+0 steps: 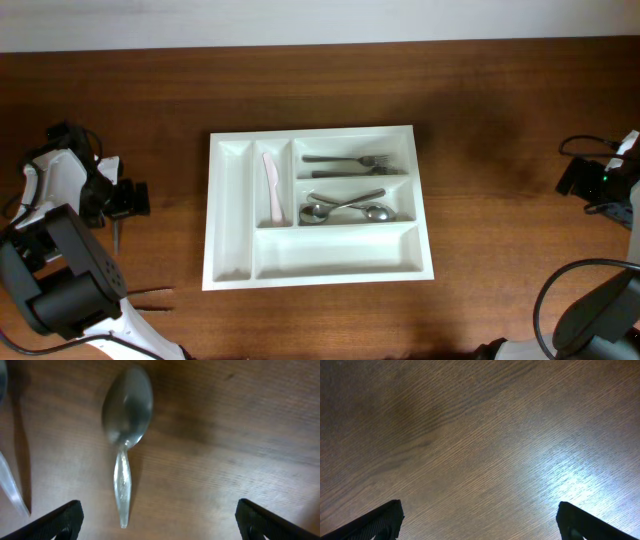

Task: Pack container
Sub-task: 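Move the left gripper back over the metal spoons on the left, then lower the left gripper over a metal spoon, then close the left gripper on the spoon handle and lift it, then carry the spoon into the tray's left compartment and release it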

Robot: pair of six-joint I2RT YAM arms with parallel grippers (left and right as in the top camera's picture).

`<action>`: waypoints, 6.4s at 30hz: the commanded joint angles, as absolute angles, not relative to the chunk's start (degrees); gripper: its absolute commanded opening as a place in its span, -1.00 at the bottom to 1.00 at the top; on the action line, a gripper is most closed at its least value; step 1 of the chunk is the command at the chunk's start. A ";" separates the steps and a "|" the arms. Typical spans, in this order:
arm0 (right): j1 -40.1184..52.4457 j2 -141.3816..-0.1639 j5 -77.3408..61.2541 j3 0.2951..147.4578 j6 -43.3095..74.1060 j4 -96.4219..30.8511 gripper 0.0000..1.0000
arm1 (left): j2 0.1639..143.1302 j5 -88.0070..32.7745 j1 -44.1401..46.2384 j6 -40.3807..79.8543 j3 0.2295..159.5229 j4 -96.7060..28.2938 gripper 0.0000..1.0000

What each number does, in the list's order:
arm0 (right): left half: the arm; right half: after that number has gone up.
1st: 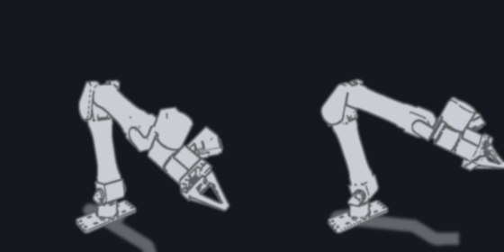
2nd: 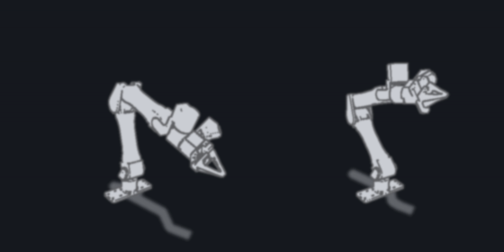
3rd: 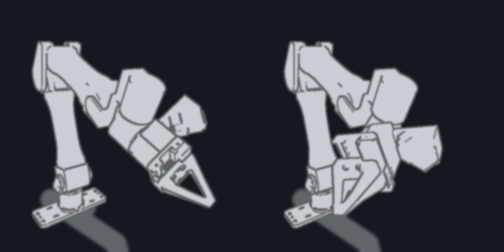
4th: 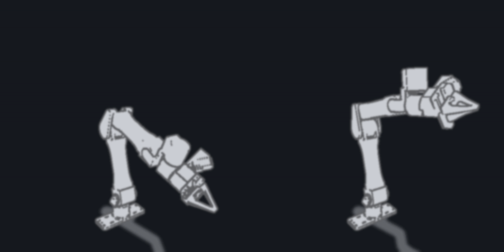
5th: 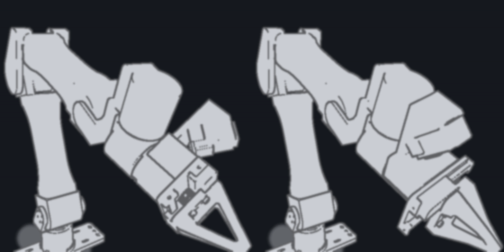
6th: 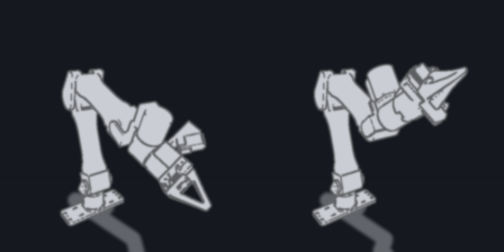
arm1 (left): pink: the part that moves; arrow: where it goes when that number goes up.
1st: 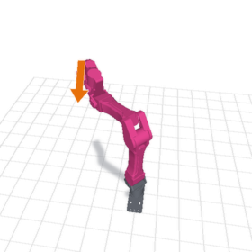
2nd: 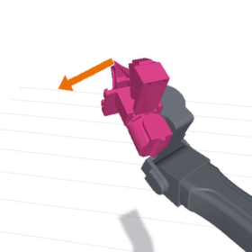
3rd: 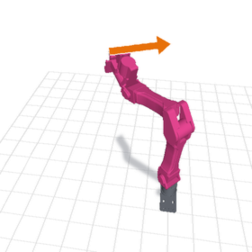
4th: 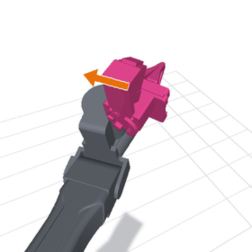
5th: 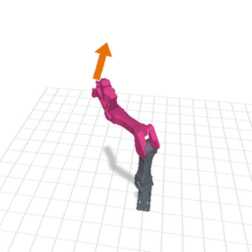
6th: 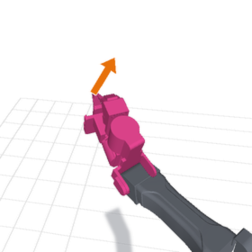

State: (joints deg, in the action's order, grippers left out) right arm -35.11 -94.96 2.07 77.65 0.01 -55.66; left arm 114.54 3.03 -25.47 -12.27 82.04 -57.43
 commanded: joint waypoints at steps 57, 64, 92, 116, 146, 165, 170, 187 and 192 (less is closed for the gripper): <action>-35.27 -95.26 2.11 77.67 0.45 -55.64 0.98 | 114.08 0.16 -29.78 -20.27 79.29 -51.37 0.99; -35.27 -95.26 2.13 77.67 0.45 -55.64 0.98 | 116.81 -0.34 -29.78 -20.27 79.00 -51.40 0.99; -35.27 -95.26 2.11 77.67 0.45 -55.64 0.98 | 120.90 -0.05 -29.78 -20.27 78.98 -50.59 0.99; -35.27 -95.26 2.11 77.67 0.45 -55.64 0.98 | 121.40 -0.08 -29.78 -20.23 79.22 -50.37 -0.69; -35.27 -95.26 2.13 77.67 0.45 -55.64 0.98 | 121.38 -3.38 -22.59 -18.70 100.77 -67.20 -0.96; -35.27 -95.26 2.11 77.67 0.45 -55.64 0.98 | 121.38 -5.21 3.16 -1.65 105.21 -77.95 -0.93; -35.27 -95.26 2.11 77.67 0.45 -55.64 0.98 | 121.40 -5.19 5.91 0.05 105.12 -78.50 -0.84; -35.27 -95.26 2.11 77.67 0.45 -55.64 0.97 | 121.40 7.84 5.65 -0.01 105.10 -74.15 0.56; -35.27 -95.26 2.11 77.67 0.45 -55.64 0.98 | 121.40 17.15 1.54 -0.01 105.10 -73.60 0.91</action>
State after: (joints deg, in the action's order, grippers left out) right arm -35.11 -94.94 2.07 77.65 0.01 -55.66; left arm 120.99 7.73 5.08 0.21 104.44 -73.65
